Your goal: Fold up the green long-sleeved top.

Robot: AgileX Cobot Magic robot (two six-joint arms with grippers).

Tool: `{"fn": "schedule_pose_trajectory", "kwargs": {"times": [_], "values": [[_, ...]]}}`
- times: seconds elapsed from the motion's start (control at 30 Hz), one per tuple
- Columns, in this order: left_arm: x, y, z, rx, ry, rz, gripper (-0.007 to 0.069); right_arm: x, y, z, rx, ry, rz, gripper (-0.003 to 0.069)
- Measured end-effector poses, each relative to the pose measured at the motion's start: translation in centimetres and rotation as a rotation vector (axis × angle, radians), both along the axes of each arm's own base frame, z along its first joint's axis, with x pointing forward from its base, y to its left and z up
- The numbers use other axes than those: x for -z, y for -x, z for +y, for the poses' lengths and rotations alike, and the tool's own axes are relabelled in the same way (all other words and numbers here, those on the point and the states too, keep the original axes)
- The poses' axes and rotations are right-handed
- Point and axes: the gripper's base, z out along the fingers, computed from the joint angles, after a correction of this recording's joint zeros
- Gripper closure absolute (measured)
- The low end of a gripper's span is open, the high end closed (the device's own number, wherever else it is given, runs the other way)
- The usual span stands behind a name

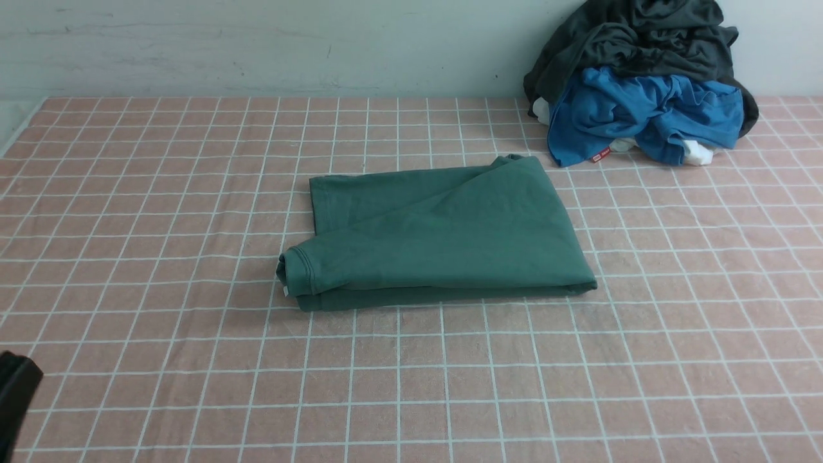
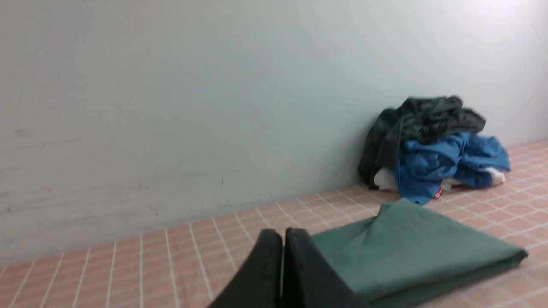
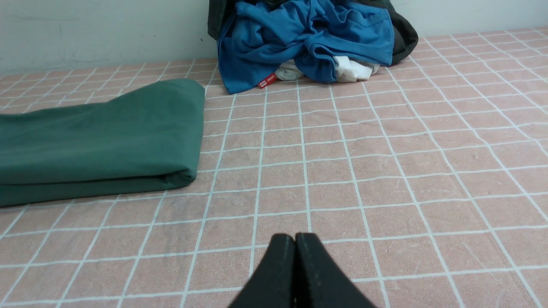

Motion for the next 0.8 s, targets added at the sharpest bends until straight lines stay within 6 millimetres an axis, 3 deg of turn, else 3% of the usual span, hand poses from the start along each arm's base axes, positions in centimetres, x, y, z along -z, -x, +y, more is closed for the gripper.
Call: {"fn": "schedule_pose_trajectory", "kwargs": {"times": [0.13,0.23,0.4,0.57,0.8], "values": [[2.9,-0.7,0.5,-0.078,-0.08,0.099,0.0627,0.0,0.0,0.0,0.0,0.0,0.0,0.0669],[4.9,-1.1,1.4,-0.2,0.027,0.172,0.0627,0.0,0.0,0.0,0.0,0.0,0.0,0.0669],[5.4,-1.2,2.0,-0.281,0.018,0.199,0.0627,0.0,0.0,0.0,0.0,0.001,0.0,0.0669],[6.5,-1.0,1.9,-0.269,-0.001,0.325,0.0627,0.0,0.0,0.0,0.0,0.001,0.0,0.0669],[6.6,-0.9,1.9,-0.265,0.01,0.358,0.0627,0.0,0.0,0.0,0.0,0.001,0.0,0.0669]]}}
